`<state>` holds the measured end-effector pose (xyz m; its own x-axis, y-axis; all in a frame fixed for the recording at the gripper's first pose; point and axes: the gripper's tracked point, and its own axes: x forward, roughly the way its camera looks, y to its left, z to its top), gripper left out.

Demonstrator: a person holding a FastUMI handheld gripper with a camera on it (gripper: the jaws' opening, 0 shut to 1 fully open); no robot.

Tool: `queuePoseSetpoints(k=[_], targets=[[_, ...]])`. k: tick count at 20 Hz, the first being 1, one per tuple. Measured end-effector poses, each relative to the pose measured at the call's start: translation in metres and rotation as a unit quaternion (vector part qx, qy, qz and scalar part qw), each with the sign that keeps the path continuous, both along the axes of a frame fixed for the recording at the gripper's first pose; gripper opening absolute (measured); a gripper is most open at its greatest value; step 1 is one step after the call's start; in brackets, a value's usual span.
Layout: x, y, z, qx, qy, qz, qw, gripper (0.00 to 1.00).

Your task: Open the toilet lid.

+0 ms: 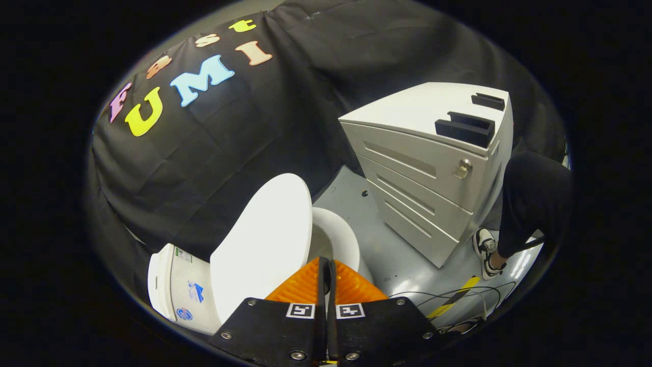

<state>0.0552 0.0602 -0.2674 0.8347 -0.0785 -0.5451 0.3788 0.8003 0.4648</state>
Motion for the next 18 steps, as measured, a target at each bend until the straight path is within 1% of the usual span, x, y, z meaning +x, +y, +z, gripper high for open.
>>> queuePoseSetpoints(k=[4,9,13,18], targets=[[-0.001,0.009,0.024,-0.045,-0.01,0.023,0.999,0.01],[-0.002,0.022,0.053,-0.079,-0.021,0.04,0.996,0.01],[-0.003,0.033,0.072,-0.146,-0.022,0.064,0.987,0.01],[-0.003,0.047,0.095,-0.193,-0.025,0.079,0.978,0.01]])
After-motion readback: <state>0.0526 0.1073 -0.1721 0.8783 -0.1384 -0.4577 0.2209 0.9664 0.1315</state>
